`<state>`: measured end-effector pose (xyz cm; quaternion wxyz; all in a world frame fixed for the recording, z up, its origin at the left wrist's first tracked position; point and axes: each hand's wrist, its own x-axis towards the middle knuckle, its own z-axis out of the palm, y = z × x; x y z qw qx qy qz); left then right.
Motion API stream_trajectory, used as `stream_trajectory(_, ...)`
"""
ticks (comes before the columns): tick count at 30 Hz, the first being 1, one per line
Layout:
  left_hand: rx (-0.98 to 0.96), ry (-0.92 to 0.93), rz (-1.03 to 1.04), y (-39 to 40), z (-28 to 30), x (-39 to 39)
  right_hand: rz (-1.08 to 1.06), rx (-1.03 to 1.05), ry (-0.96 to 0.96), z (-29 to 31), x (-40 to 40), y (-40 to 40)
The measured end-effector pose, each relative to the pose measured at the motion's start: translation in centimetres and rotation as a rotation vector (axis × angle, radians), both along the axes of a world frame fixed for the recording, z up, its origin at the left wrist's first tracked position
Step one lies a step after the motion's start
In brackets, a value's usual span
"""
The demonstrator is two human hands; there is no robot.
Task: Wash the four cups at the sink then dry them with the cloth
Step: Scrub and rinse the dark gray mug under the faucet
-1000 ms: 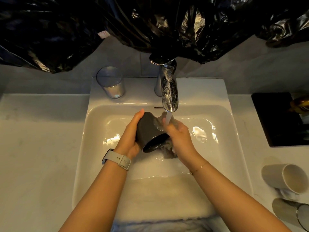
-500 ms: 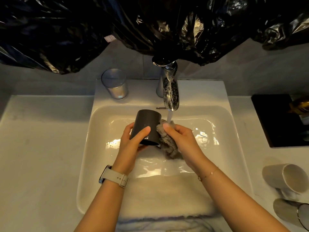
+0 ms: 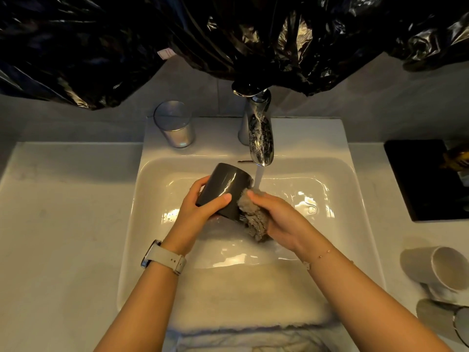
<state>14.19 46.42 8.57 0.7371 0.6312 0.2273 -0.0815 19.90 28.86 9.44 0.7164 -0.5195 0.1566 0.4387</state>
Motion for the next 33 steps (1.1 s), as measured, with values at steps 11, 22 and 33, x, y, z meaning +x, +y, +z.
stream_trajectory(11, -0.497, 0.110, 0.344, -3.0, -0.5, -0.4, -0.319, -0.121, -0.251, 1.1, -2.1, 2.4)
stream_trajectory(22, -0.282, 0.103, 0.339, -3.8, 1.3, 0.5, -0.222, -0.479, -0.808, 0.8, -5.0, -1.6)
stream_trajectory(33, -0.261, 0.181, 0.110, -2.6, 1.1, 0.9, -0.065, -0.228, -0.836, 1.4, -1.8, -1.9)
